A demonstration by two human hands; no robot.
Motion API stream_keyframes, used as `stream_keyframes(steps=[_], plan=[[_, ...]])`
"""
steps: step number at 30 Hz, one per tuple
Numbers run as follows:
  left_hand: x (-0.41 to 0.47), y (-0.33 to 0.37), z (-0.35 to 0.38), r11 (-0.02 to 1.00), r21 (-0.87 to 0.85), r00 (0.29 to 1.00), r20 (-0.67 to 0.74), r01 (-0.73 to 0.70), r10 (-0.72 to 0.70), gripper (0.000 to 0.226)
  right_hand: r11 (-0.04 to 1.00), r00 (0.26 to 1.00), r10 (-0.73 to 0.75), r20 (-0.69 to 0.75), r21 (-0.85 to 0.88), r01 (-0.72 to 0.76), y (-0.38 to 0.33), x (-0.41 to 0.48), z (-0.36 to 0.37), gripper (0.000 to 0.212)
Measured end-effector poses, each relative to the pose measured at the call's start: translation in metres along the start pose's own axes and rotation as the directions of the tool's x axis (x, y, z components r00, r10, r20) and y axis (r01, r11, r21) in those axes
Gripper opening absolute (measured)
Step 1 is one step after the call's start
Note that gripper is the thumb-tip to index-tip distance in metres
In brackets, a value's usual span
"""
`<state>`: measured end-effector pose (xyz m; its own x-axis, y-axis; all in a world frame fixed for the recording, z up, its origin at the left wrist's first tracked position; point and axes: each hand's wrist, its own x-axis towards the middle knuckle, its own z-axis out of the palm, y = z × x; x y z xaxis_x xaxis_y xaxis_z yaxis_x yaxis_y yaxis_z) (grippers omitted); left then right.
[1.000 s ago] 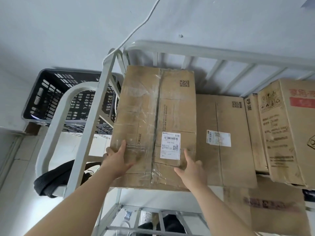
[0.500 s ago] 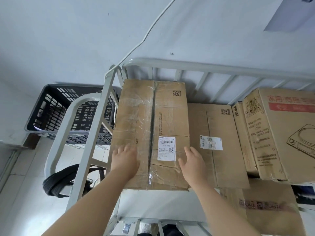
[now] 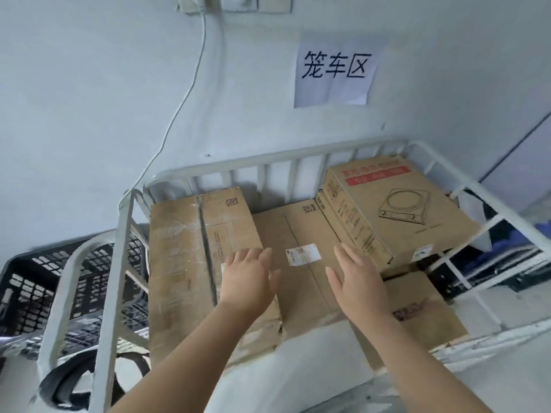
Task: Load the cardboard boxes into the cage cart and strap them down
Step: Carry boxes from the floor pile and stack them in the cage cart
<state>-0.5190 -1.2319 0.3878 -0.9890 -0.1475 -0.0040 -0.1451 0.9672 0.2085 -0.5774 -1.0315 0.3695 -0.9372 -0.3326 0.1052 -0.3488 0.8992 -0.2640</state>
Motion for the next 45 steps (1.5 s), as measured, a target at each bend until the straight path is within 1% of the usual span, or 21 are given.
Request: stream_keyframes(steps=[4,7,11,13,15,16,18,21,22,25,30,32,34,36,39,42,45], plan=[[-0.008,0.079,-0.010,0.985,-0.027,0.985,-0.023,-0.173,0.172,0.046,0.992,0.987,0.127,-0.098,0.007,-0.127,0.053,-0.053,-0.044,0.048],[-0.019,0.148,-0.006,0.952,-0.018,0.952,0.007,-0.305,0.305,0.048,0.968,0.953,0.251,-0.168,0.020,-0.251,0.100,-0.104,-0.072,0.046],[-0.050,0.252,0.007,0.879,-0.026,0.879,0.027,-0.476,0.476,0.045,0.918,0.901,0.393,-0.183,0.020,-0.397,0.173,-0.185,-0.107,0.048],[-0.071,0.306,0.019,0.838,-0.028,0.837,0.042,-0.545,0.545,0.044,0.889,0.867,0.446,-0.224,0.002,-0.457,0.211,-0.232,-0.125,0.045],[-0.097,0.362,0.033,0.797,-0.047,0.794,0.074,-0.602,0.604,0.044,0.852,0.820,0.502,-0.274,-0.009,-0.524,0.251,-0.283,-0.138,0.040],[-0.110,0.389,0.041,0.776,-0.060,0.771,0.089,-0.628,0.631,0.044,0.826,0.796,0.541,-0.271,-0.007,-0.564,0.269,-0.309,-0.144,0.040],[-0.136,0.440,0.058,0.734,-0.083,0.726,0.106,-0.675,0.679,0.046,0.771,0.745,0.614,-0.260,-0.004,-0.637,0.306,-0.360,-0.155,0.047],[-0.173,0.508,0.086,0.662,-0.100,0.649,0.135,-0.743,0.749,0.050,0.666,0.638,0.712,-0.293,-0.007,-0.746,0.355,-0.436,-0.161,0.064],[-0.186,0.529,0.095,0.635,-0.116,0.619,0.150,-0.764,0.771,0.050,0.623,0.593,0.744,-0.307,-0.002,-0.782,0.367,-0.460,-0.164,0.065],[-0.225,0.586,0.119,0.543,-0.156,0.513,0.196,-0.825,0.836,0.052,0.496,0.453,0.816,-0.359,0.031,-0.868,0.394,-0.527,-0.168,0.060],[-0.277,0.676,0.160,0.344,-0.182,0.298,0.236,-0.921,0.925,0.053,0.278,0.221,0.907,-0.358,0.116,-0.954,0.428,-0.611,-0.172,0.055],[-0.296,0.709,0.174,0.257,-0.168,0.211,0.248,-0.952,0.945,0.052,0.185,0.120,0.931,-0.344,0.161,-0.969,0.443,-0.638,-0.173,0.050],[-0.311,0.741,0.191,0.169,-0.164,0.124,0.255,-0.972,0.959,0.051,0.115,0.046,0.936,-0.349,0.180,-0.977,0.458,-0.663,-0.172,0.044],[-0.322,0.774,0.209,0.095,-0.149,0.053,0.266,-0.984,0.962,0.047,0.050,-0.028,0.941,-0.337,0.222,-0.974,0.474,-0.687,-0.171,0.046],[-0.338,0.821,0.236,-0.021,-0.145,-0.060,0.267,-0.989,0.962,0.038,-0.079,-0.179,0.921,-0.345,0.285,-0.955,0.491,-0.718,-0.173,0.039],[-0.363,0.861,0.257,-0.119,-0.141,-0.151,0.244,-0.983,0.958,0.034,-0.173,-0.278,0.896,-0.346,0.302,-0.937,0.505,-0.749,-0.169,0.040],[-0.395,0.894,0.273,-0.195,-0.164,-0.233,0.261,-0.967,0.937,0.036,-0.261,-0.368,0.880,-0.300,0.343,-0.902,0.520,-0.782,-0.161,0.041]])
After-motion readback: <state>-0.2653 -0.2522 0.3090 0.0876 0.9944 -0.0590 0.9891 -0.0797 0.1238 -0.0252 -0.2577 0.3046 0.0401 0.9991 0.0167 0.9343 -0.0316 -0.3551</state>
